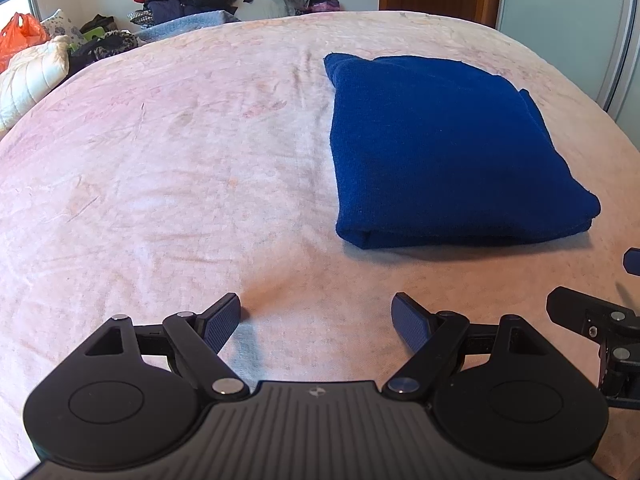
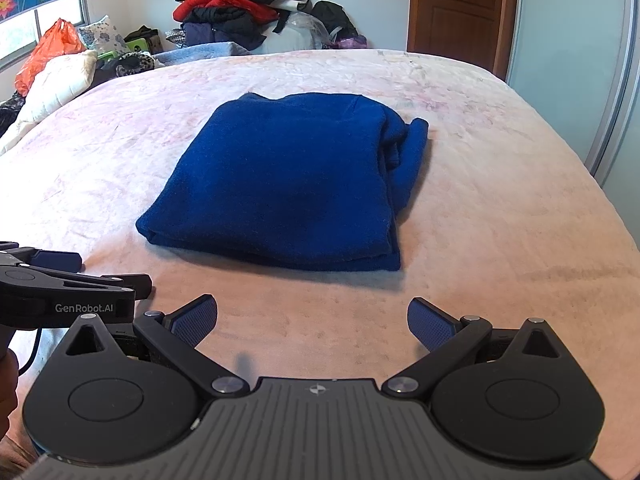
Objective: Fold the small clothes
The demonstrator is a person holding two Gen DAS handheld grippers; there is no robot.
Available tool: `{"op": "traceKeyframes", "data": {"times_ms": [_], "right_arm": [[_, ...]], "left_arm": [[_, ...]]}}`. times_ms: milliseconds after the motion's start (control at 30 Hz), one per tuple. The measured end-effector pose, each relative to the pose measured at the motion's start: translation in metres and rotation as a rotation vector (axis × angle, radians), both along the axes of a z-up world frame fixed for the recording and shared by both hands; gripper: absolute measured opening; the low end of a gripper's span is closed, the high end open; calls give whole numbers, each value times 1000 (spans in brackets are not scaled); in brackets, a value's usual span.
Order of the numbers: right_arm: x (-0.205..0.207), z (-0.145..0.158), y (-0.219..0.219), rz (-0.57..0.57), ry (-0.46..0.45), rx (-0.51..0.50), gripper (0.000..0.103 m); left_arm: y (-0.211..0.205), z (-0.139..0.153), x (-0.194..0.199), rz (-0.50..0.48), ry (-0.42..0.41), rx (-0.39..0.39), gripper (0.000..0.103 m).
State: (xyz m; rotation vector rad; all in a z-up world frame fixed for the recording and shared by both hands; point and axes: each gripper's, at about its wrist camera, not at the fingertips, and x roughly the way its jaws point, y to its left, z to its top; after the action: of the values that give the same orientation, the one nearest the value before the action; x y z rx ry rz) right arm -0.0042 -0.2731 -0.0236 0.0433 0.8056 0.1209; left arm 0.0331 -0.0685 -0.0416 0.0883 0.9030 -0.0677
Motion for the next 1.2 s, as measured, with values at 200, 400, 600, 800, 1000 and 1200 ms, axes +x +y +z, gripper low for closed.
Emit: {"op": "traceKeyframes", "data": {"times_ms": [200,400,600,800,1000,1200], "right_arm": [[-1,2,3,8,-1,-9,102],[0,6,8,23,-1,-19,102],[0,5,10,23,1,-16,102],[2,2,9,20,9,-7,102],[2,1,6,13,-1,4,102],[-3,2,2,0,-8,-5,102]], "left_arm": [[0,2,-1,-10,3,5,83],[3,6,-2,-7,-2,0,83],[5,4,-2,-8,2,-6,83],[5,5,-2,-6,-2,-8,83],[6,5,-4,3,-10,-7,83],[3,3,-6,-8,-10,-15,83]]}}
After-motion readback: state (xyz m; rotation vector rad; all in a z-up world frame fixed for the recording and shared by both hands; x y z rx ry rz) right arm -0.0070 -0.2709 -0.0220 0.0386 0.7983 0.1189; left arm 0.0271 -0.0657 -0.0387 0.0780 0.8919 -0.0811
